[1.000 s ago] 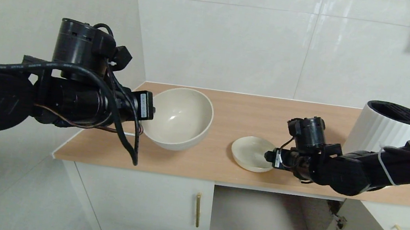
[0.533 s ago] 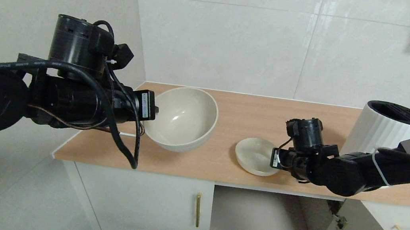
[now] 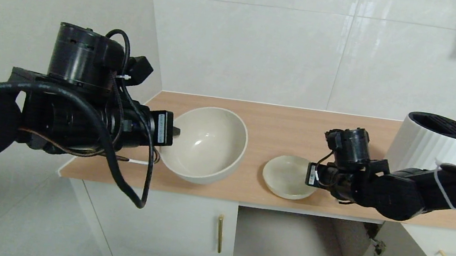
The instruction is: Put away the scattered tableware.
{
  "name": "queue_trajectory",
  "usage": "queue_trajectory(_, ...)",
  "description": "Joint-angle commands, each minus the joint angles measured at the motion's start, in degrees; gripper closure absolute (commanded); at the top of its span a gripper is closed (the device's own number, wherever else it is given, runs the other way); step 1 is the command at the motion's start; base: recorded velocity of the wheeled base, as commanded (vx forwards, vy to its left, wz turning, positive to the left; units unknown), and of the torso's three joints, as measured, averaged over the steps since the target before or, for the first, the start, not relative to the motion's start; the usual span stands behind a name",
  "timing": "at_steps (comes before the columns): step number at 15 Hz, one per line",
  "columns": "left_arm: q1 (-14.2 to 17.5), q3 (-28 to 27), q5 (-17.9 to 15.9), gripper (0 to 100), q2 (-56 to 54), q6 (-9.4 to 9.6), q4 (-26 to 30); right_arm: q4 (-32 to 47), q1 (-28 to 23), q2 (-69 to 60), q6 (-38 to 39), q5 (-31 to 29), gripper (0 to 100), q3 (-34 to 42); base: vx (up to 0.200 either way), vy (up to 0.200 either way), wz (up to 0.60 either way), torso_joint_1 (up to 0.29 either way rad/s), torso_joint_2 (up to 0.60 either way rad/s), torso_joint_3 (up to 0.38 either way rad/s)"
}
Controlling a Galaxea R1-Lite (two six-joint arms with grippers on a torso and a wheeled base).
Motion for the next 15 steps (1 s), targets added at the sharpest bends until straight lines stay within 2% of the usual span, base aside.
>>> queue_trajectory(1, -0.8, 5.6, 0.6, 100, -2.4, 2.36, -2.5, 0.5, 0.8, -10.6, -0.6, 3.1, 100, 6.0, 0.000, 0.000, 0.00, 0.000, 0.00, 0.000)
queue_trajectory(4, -0.9, 10.6, 1.5, 100, -6.1, 2.62, -4.8, 3.5, 1.6, -22.4, -1.7, 7.2, 100, 12.2, 0.000, 0.000, 0.00, 0.000, 0.00, 0.000)
queue_trajectory(9, -1.0, 17.1, 1.3, 100, -9.7, 2.45, -4.8, 4.9, 1.3, -25.6, -2.1, 7.2, 100, 18.9, 0.000, 0.000, 0.00, 0.000, 0.00, 0.000)
queue_trajectory(13, -1.0, 17.4, 1.5, 100, -8.3, 2.45, -4.9, 4.8, 1.4, -25.5, -2.1, 7.2, 100, 21.4, 0.000, 0.000, 0.00, 0.000, 0.00, 0.000)
queue_trajectory(15, -1.0, 17.5, 1.6, 100, -7.5, 2.45, -4.9, 4.7, 1.4, -25.4, -2.2, 7.3, 100, 21.3, -0.200, 0.000, 0.00, 0.002, 0.00, 0.002)
